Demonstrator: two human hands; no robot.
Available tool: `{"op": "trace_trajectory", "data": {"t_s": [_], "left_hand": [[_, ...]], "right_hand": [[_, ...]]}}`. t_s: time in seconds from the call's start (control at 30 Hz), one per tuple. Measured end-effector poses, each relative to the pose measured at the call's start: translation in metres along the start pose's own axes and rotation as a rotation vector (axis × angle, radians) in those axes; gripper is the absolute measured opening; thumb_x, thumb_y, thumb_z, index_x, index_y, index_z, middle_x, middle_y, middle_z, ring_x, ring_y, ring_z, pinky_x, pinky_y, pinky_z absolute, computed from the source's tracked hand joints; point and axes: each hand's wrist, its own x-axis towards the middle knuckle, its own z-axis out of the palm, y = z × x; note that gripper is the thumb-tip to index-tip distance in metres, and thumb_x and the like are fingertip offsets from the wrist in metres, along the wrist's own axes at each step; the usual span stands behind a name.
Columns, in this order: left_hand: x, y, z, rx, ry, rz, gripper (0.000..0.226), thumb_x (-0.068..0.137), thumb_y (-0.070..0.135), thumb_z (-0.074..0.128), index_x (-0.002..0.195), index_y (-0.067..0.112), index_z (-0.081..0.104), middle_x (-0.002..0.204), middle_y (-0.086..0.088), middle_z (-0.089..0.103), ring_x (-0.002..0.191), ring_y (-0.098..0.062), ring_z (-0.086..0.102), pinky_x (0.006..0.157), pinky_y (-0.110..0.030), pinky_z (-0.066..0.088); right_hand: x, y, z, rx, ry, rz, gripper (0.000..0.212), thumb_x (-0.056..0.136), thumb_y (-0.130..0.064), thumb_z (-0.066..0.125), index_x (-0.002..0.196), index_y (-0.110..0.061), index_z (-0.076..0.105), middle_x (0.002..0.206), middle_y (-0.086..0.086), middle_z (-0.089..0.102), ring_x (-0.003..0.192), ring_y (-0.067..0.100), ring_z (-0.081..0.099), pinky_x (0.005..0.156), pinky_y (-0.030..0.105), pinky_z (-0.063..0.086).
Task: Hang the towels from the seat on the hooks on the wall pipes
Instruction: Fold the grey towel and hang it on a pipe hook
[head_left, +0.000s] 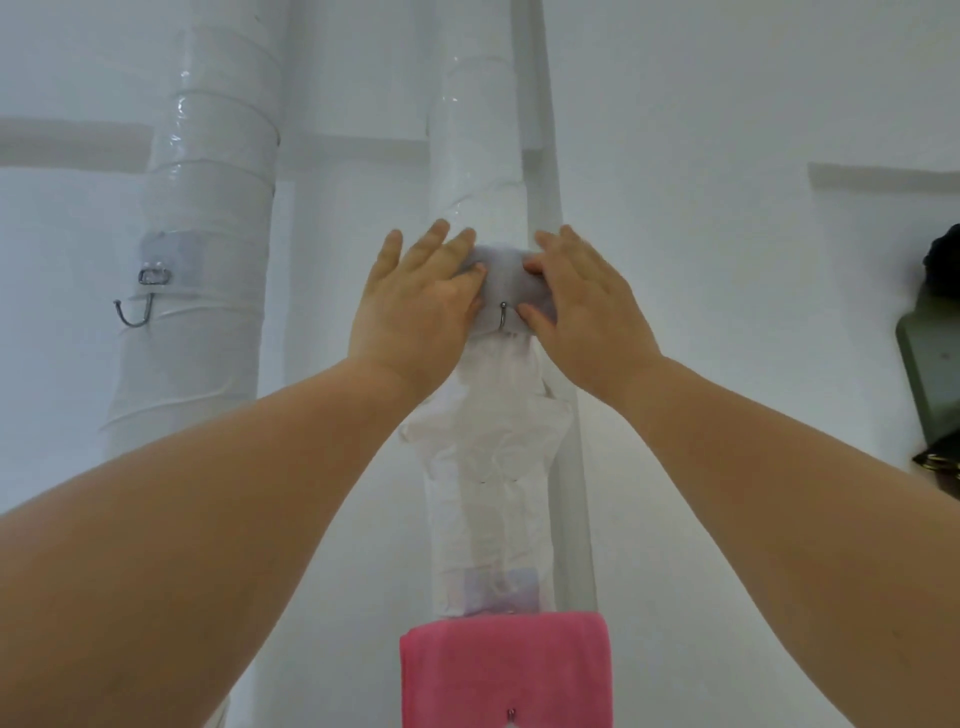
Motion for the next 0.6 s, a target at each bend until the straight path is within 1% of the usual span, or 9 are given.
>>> {"op": "trace_trajectory", "data": {"t_s": [0.07, 0.1, 0.13, 0.2, 0.3, 0.4, 0.5, 0.6], "left_hand": [[-0.004, 0.001, 0.007, 0.001, -0.039, -0.001, 0.046, 0.107, 0.021, 0.043, 0.152, 0.019, 0.043, 0.163, -0.006, 0.034, 0.153, -0.028, 0.025, 0.125, -0.049, 0.011], [-0.007, 0.002, 0.009, -0.022, -0.060, -0.015, 0.051, 0.107, 0.020, 0.040, 0.157, 0.021, 0.033, 0.166, -0.005, 0.029, 0.155, -0.027, 0.021, 0.125, -0.048, 0.009], [-0.010, 0.002, 0.011, -0.039, -0.082, -0.029, 0.054, 0.107, 0.021, 0.036, 0.160, 0.022, 0.025, 0.168, -0.004, 0.022, 0.156, -0.026, 0.016, 0.125, -0.046, 0.006], [-0.016, 0.003, 0.016, -0.054, -0.115, -0.051, 0.056, 0.109, 0.030, 0.027, 0.162, 0.024, 0.011, 0.171, -0.001, 0.008, 0.158, -0.022, 0.004, 0.125, -0.044, -0.002], [-0.022, 0.005, 0.023, -0.091, -0.147, -0.079, 0.060, 0.108, 0.046, 0.017, 0.161, 0.027, -0.003, 0.170, 0.004, -0.008, 0.157, -0.016, -0.009, 0.124, -0.044, -0.009], [-0.026, 0.004, 0.029, -0.125, -0.180, -0.086, 0.065, 0.104, 0.052, 0.014, 0.159, 0.030, -0.013, 0.168, 0.008, -0.018, 0.155, -0.013, -0.018, 0.125, -0.046, -0.011], [-0.026, 0.001, 0.033, -0.137, -0.198, -0.077, 0.067, 0.102, 0.056, 0.013, 0.157, 0.033, -0.018, 0.167, 0.010, -0.024, 0.153, -0.012, -0.023, 0.125, -0.048, -0.011], [-0.026, 0.001, 0.031, -0.140, -0.213, -0.069, 0.070, 0.100, 0.061, 0.010, 0.157, 0.032, -0.019, 0.167, 0.009, -0.025, 0.153, -0.011, -0.024, 0.124, -0.046, -0.014]], "right_hand": [[-0.002, -0.001, 0.005, -0.068, -0.078, -0.041, 0.054, 0.106, -0.029, 0.042, 0.156, -0.014, 0.029, 0.167, 0.003, 0.022, 0.156, 0.024, 0.013, 0.126, 0.044, 0.014], [-0.004, -0.001, 0.008, -0.106, -0.106, -0.046, 0.056, 0.108, -0.031, 0.033, 0.160, -0.016, 0.017, 0.169, 0.001, 0.013, 0.156, 0.021, 0.007, 0.127, 0.043, 0.010], [-0.006, 0.000, 0.010, -0.133, -0.129, -0.043, 0.058, 0.108, -0.033, 0.025, 0.161, -0.017, 0.008, 0.170, -0.002, 0.005, 0.157, 0.020, 0.001, 0.127, 0.043, 0.006], [-0.009, 0.000, 0.013, -0.130, -0.173, -0.022, 0.062, 0.106, -0.041, 0.017, 0.160, -0.019, -0.003, 0.170, -0.004, -0.005, 0.156, 0.017, -0.008, 0.127, 0.042, -0.001], [-0.011, -0.001, 0.018, -0.053, -0.213, 0.001, 0.068, 0.104, -0.048, 0.017, 0.159, -0.021, -0.012, 0.168, -0.007, -0.016, 0.154, 0.015, -0.018, 0.126, 0.041, -0.009], [-0.013, -0.001, 0.024, 0.013, -0.240, 0.024, 0.071, 0.104, -0.048, 0.023, 0.158, -0.023, -0.017, 0.167, -0.007, -0.021, 0.152, 0.012, -0.023, 0.125, 0.042, -0.011], [-0.014, -0.001, 0.027, 0.034, -0.255, 0.023, 0.075, 0.103, -0.051, 0.024, 0.156, -0.024, -0.022, 0.165, -0.007, -0.026, 0.151, 0.012, -0.027, 0.125, 0.044, -0.012], [-0.013, -0.003, 0.027, 0.012, -0.291, 0.025, 0.080, 0.098, -0.057, 0.021, 0.155, -0.023, -0.025, 0.164, -0.007, -0.030, 0.150, 0.014, -0.029, 0.125, 0.044, -0.013]]}}
